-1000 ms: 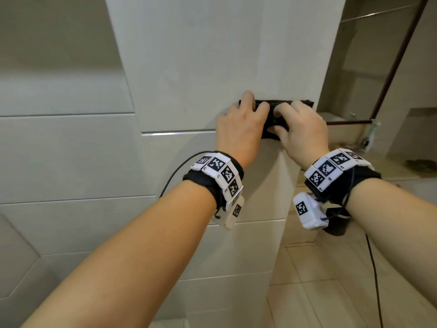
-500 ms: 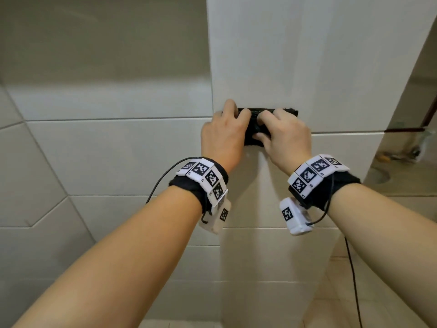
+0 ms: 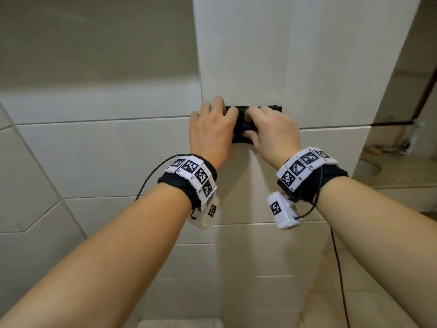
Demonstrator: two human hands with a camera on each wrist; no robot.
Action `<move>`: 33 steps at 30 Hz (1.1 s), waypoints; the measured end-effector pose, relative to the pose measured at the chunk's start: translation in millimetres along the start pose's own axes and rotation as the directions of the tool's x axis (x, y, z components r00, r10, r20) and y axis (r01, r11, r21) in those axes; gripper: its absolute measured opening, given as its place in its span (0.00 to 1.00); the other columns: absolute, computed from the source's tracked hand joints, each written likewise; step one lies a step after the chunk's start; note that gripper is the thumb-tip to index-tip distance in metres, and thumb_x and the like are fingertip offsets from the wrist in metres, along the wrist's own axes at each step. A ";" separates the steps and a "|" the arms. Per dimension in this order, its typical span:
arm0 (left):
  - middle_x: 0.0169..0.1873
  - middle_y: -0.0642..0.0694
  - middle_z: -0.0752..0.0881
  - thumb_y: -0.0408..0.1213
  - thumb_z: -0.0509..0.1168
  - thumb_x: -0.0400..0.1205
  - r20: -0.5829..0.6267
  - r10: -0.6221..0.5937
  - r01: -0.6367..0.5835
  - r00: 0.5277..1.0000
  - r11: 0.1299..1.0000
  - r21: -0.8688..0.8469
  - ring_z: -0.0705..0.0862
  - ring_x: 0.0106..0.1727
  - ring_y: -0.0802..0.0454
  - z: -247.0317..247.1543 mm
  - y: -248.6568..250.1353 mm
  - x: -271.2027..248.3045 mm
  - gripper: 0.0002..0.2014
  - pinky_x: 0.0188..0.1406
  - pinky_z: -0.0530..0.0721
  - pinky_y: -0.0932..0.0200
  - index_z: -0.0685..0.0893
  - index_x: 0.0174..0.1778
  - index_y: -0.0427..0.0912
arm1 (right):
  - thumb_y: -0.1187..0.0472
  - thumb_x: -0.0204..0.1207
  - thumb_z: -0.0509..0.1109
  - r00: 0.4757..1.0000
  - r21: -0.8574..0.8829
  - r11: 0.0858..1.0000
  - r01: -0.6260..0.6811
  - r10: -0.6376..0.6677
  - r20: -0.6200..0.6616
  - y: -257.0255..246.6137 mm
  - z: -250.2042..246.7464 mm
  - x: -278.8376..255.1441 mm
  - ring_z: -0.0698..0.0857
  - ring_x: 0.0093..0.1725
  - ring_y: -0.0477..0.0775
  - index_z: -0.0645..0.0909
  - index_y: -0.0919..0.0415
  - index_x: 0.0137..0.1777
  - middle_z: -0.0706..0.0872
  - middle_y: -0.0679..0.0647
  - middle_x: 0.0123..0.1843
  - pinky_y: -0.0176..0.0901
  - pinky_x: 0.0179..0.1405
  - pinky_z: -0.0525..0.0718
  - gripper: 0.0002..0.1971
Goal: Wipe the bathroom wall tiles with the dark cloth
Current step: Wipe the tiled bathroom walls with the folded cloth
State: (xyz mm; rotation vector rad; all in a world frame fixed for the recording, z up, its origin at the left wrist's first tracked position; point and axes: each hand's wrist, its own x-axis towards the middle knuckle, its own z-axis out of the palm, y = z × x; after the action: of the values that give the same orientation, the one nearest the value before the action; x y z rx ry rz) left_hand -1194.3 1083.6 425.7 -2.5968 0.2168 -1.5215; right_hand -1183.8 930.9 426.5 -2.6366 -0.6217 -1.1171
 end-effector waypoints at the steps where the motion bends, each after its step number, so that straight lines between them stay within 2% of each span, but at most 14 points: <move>1: 0.41 0.43 0.79 0.34 0.78 0.66 -0.011 0.014 -0.014 1.000 1.000 -0.005 0.78 0.38 0.41 1.2 12.4 4.3 0.13 0.33 0.63 0.52 0.81 0.40 0.45 | 0.52 0.76 0.72 1.000 -0.007 1.000 -0.013 0.013 -0.005 12.4 -3.7 -3.3 0.82 0.50 0.62 0.77 0.55 0.56 0.84 0.52 0.50 0.48 0.34 0.71 0.13; 3: 0.41 0.43 0.79 0.32 0.75 0.66 -0.029 0.043 -0.043 0.999 0.999 -0.009 0.78 0.37 0.42 3.2 35.3 11.3 0.12 0.33 0.61 0.52 0.80 0.40 0.45 | 0.52 0.76 0.72 1.000 -0.018 1.000 -0.024 0.024 -0.018 34.4 -10.1 -9.1 0.82 0.48 0.63 0.78 0.55 0.56 0.84 0.53 0.49 0.50 0.34 0.75 0.13; 7: 0.39 0.43 0.79 0.28 0.60 0.66 -0.066 0.072 -0.073 0.995 0.997 0.001 0.77 0.35 0.43 7.0 55.1 17.4 0.09 0.33 0.60 0.52 0.79 0.38 0.45 | 0.53 0.75 0.73 1.000 -0.031 0.999 -0.013 0.013 -0.021 55.9 -12.9 -12.4 0.83 0.46 0.63 0.78 0.55 0.54 0.84 0.53 0.46 0.52 0.33 0.79 0.12; 9: 0.39 0.43 0.78 0.27 0.59 0.65 -0.078 0.081 -0.082 0.994 0.997 -0.006 0.75 0.34 0.43 8.8 61.6 19.2 0.11 0.33 0.60 0.52 0.78 0.38 0.45 | 0.54 0.75 0.73 1.000 -0.033 0.999 -0.002 0.001 -0.027 63.4 -13.1 -13.7 0.82 0.45 0.62 0.77 0.55 0.53 0.83 0.52 0.45 0.53 0.33 0.81 0.12; 12: 0.38 0.44 0.78 0.25 0.53 0.64 -0.091 0.080 -0.083 0.993 0.996 -0.027 0.74 0.33 0.44 11.0 76.9 22.2 0.13 0.33 0.60 0.53 0.78 0.37 0.45 | 0.55 0.75 0.72 1.000 -0.046 0.999 -0.002 0.001 -0.023 77.4 -18.0 -16.3 0.82 0.45 0.61 0.77 0.55 0.54 0.82 0.52 0.45 0.50 0.31 0.78 0.11; 14: 0.38 0.44 0.78 0.25 0.57 0.64 -0.098 0.080 -0.084 0.992 0.996 -0.037 0.74 0.33 0.44 13.4 89.3 25.1 0.12 0.33 0.60 0.53 0.78 0.37 0.45 | 0.55 0.75 0.71 1.000 -0.054 0.998 -0.006 0.005 -0.014 88.4 -23.1 -18.9 0.81 0.45 0.61 0.77 0.55 0.54 0.82 0.52 0.45 0.49 0.31 0.76 0.10; 17: 0.38 0.44 0.78 0.26 0.62 0.65 -0.115 0.085 -0.094 0.990 0.993 -0.074 0.74 0.33 0.44 17.7 113.6 31.2 0.10 0.33 0.60 0.53 0.78 0.37 0.45 | 0.56 0.75 0.71 1.000 -0.049 0.999 -0.021 0.021 0.002 111.0 -31.1 -25.9 0.81 0.45 0.62 0.76 0.55 0.55 0.82 0.52 0.46 0.54 0.34 0.81 0.11; 19: 0.38 0.44 0.78 0.25 0.63 0.65 -0.121 0.091 -0.105 0.989 0.988 -0.115 0.74 0.34 0.44 19.8 136.2 37.0 0.10 0.33 0.60 0.53 0.78 0.37 0.45 | 0.56 0.76 0.71 0.999 -0.067 0.997 -0.043 0.043 0.006 131.4 -38.1 -32.4 0.81 0.46 0.61 0.76 0.55 0.55 0.82 0.52 0.47 0.53 0.33 0.80 0.11; 23: 0.38 0.43 0.77 0.25 0.62 0.65 -0.143 0.094 -0.120 0.985 0.976 -0.182 0.74 0.35 0.43 26.5 182.0 48.8 0.10 0.34 0.61 0.52 0.77 0.37 0.44 | 0.58 0.76 0.70 0.997 -0.127 0.988 -0.082 0.081 -0.014 171.0 -51.9 -44.2 0.81 0.48 0.60 0.75 0.55 0.56 0.81 0.51 0.48 0.48 0.32 0.71 0.11; 25: 0.39 0.43 0.77 0.25 0.61 0.65 -0.144 0.096 -0.123 0.985 0.974 -0.188 0.74 0.36 0.43 29.8 198.0 52.3 0.10 0.34 0.62 0.52 0.77 0.37 0.44 | 0.59 0.76 0.69 0.996 -0.129 0.988 -0.087 0.086 -0.019 185.1 -55.2 -48.6 0.81 0.48 0.60 0.75 0.54 0.56 0.81 0.52 0.48 0.48 0.31 0.71 0.10; 31: 0.40 0.43 0.77 0.26 0.63 0.64 -0.031 0.113 -0.117 0.993 0.975 -0.188 0.75 0.38 0.42 22.6 211.0 61.4 0.11 0.36 0.63 0.51 0.78 0.39 0.45 | 0.63 0.74 0.70 0.995 0.008 0.997 -0.083 0.083 -0.058 200.1 -58.8 -48.0 0.80 0.47 0.59 0.77 0.55 0.55 0.81 0.51 0.46 0.51 0.35 0.77 0.11; 33: 0.41 0.43 0.77 0.27 0.65 0.63 0.016 0.119 -0.115 0.993 0.978 -0.173 0.76 0.39 0.42 15.8 209.4 68.0 0.12 0.37 0.63 0.51 0.79 0.39 0.45 | 0.64 0.73 0.70 0.992 0.075 0.992 -0.098 0.103 -0.074 199.4 -62.9 -44.0 0.79 0.45 0.58 0.78 0.55 0.55 0.79 0.47 0.44 0.52 0.37 0.78 0.11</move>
State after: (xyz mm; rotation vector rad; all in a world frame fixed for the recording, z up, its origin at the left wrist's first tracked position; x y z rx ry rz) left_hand -1160.3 865.9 438.8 -2.6771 0.5108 -1.4882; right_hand -1159.9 718.7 432.4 -2.5212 -0.4981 -1.1401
